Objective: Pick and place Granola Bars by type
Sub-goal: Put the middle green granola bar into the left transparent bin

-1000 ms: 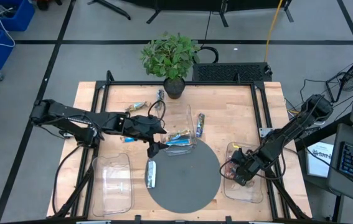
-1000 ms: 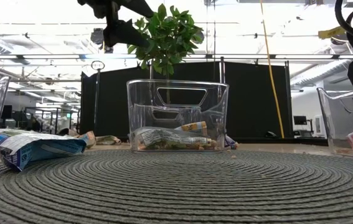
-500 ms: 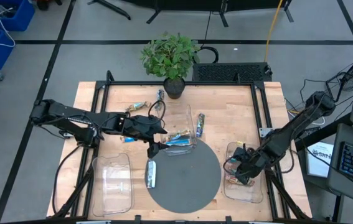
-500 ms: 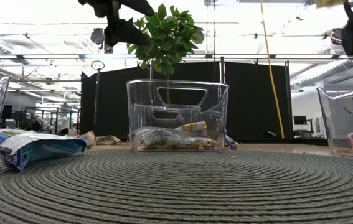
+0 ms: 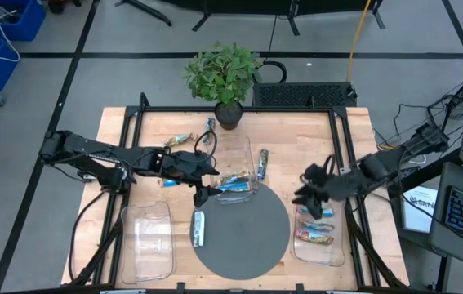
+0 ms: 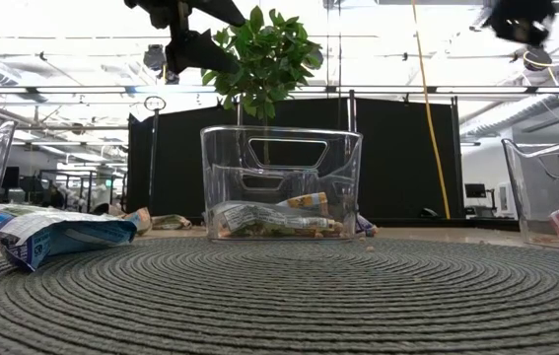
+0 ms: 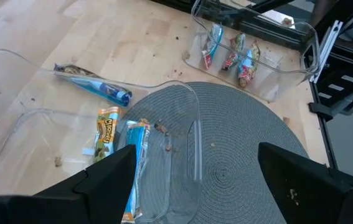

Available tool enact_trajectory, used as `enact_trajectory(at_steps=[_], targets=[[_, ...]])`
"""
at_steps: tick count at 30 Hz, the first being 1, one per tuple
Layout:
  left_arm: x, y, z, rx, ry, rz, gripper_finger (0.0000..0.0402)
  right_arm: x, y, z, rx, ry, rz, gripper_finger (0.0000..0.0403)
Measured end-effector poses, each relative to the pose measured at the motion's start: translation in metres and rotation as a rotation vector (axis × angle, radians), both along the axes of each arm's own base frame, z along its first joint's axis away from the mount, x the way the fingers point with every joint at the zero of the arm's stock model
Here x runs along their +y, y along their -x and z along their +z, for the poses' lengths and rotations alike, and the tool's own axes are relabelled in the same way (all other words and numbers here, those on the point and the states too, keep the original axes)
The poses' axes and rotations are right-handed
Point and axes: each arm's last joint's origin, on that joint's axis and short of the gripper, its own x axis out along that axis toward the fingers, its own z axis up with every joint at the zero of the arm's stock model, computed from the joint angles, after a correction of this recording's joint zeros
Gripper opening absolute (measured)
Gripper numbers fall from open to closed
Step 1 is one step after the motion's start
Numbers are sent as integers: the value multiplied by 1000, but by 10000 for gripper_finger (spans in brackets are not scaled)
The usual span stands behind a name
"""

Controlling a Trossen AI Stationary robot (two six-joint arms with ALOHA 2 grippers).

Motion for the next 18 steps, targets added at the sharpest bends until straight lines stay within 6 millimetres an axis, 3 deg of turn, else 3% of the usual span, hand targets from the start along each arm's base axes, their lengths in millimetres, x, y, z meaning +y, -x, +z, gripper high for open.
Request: enact_trajectory(at_steps=[10,18], targets=[[0,0,0,0,4,3,340,-30,-13,70,-277,186,-3,158],[0,0,0,1,41,30,340,-68,-26,92,-420,414,-281,157]])
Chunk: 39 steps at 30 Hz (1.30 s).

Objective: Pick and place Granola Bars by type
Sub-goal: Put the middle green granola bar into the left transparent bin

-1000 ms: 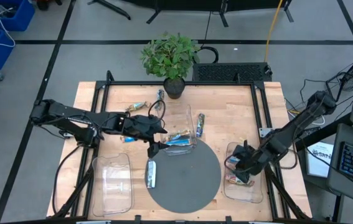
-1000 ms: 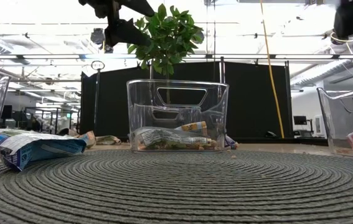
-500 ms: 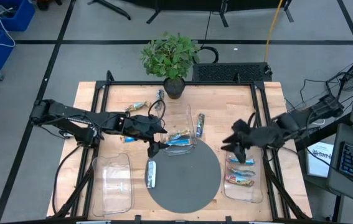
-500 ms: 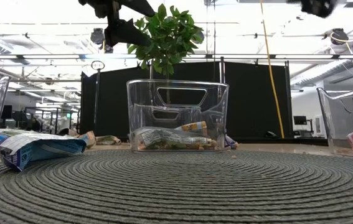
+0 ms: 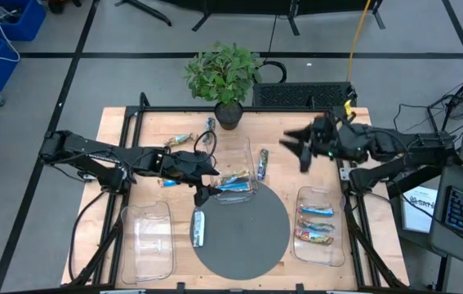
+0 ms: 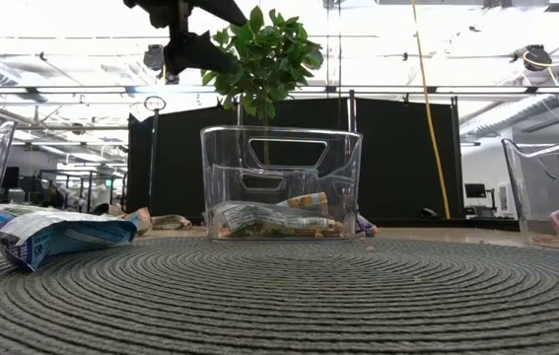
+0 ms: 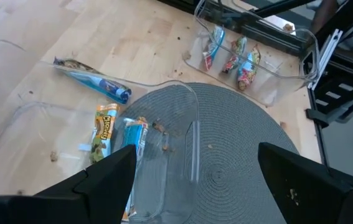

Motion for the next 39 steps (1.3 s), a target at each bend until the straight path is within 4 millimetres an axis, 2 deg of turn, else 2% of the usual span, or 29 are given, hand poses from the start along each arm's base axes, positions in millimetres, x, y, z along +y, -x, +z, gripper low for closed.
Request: enact_trajectory(at_steps=[3,8,14,19,27,34,39], targets=[[0,0,0,1,22,15,340,-14,-9,1,-17,63,-131,157],[1,0,0,-1,62,79,340,-32,-27,-4,-119,104,-212,157],[10,-1,0,-3,126,165,340,-61,-42,-30,-32,147,-319,169],[19,-2,0,-5,156,202,340,-79,-46,-57,111,65,-400,212],[19,-2,1,-10,95,102,340,-99,-59,-97,268,-113,-531,276],[18,-2,1,-2,101,56,340,-106,-77,-126,332,-192,-584,292],[17,-2,1,1,118,30,340,-109,-83,-146,374,-256,-687,292]])
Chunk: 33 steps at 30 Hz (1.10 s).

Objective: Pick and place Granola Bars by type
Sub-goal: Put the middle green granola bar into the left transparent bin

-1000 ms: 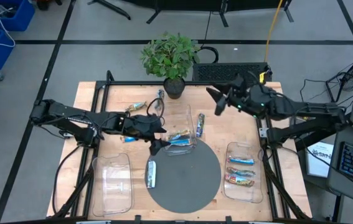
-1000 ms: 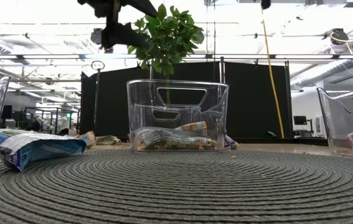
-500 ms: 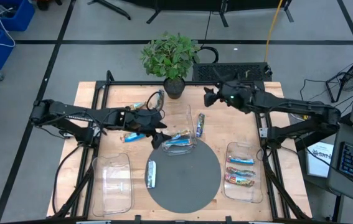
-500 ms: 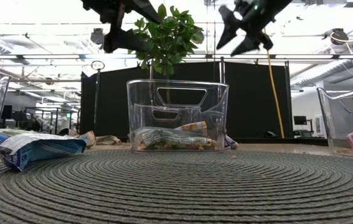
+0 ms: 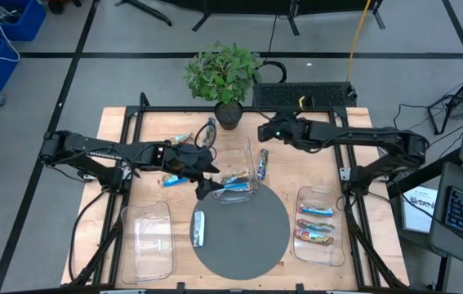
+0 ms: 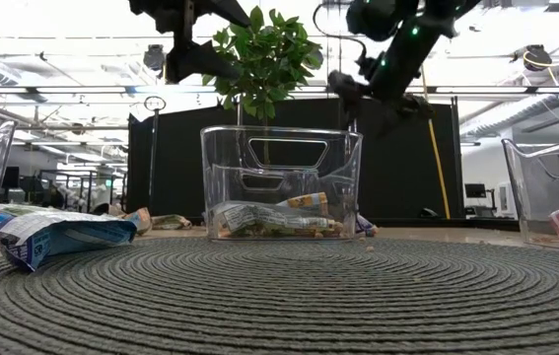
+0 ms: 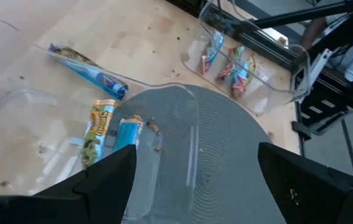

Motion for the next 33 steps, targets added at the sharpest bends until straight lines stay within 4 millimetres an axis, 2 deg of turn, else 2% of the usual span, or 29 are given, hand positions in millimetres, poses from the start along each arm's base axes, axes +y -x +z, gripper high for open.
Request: enact_trajectory(at_steps=[8,15,22,33], targets=[[0,0,0,0,1,-11,340,8,-2,-20,10,-109,-126,293],[0,0,0,-2,-16,-23,340,21,-6,-31,18,-159,-161,293],[-1,0,0,0,3,-51,340,21,-12,-49,11,-271,-211,293],[-3,0,0,0,34,-92,340,19,-31,-88,-5,-458,-257,293]])
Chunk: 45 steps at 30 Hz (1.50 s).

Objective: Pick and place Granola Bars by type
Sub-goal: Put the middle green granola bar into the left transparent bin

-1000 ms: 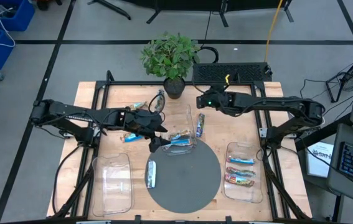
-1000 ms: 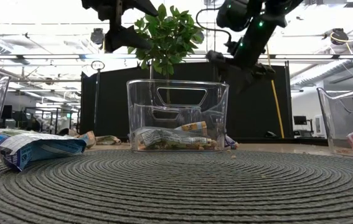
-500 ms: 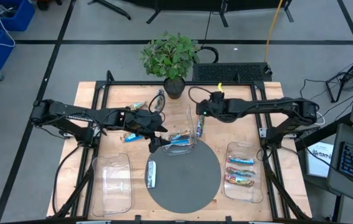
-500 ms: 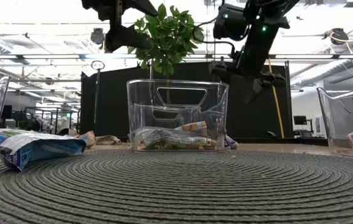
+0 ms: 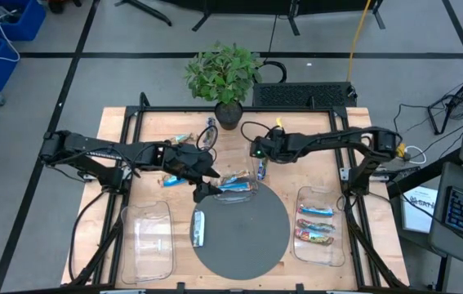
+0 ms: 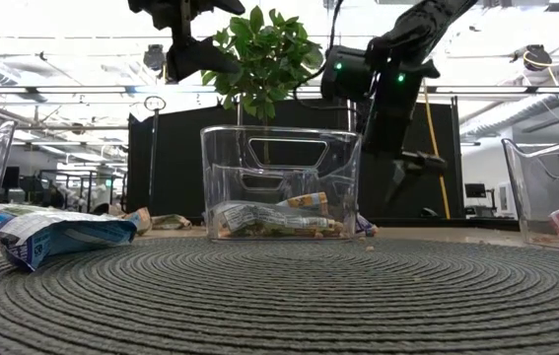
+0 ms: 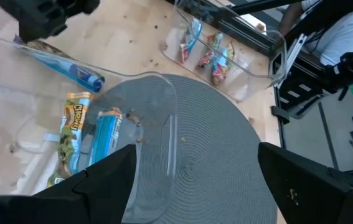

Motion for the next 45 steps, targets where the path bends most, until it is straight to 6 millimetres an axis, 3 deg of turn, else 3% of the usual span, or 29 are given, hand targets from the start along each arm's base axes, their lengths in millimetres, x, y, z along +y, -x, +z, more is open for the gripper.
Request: enact_trajectory(at_steps=[13,22,30,45], targets=[[-2,0,0,1,37,-60,340,-2,-14,-28,-37,-84,-45,290],[-3,1,0,-1,45,-89,340,-4,-16,-31,-55,-99,-42,252],[-3,1,0,-1,47,-90,340,-4,-16,-31,-48,-97,-19,194],[-3,1,0,-1,49,-88,340,-4,-16,-31,-35,-74,-15,45]])
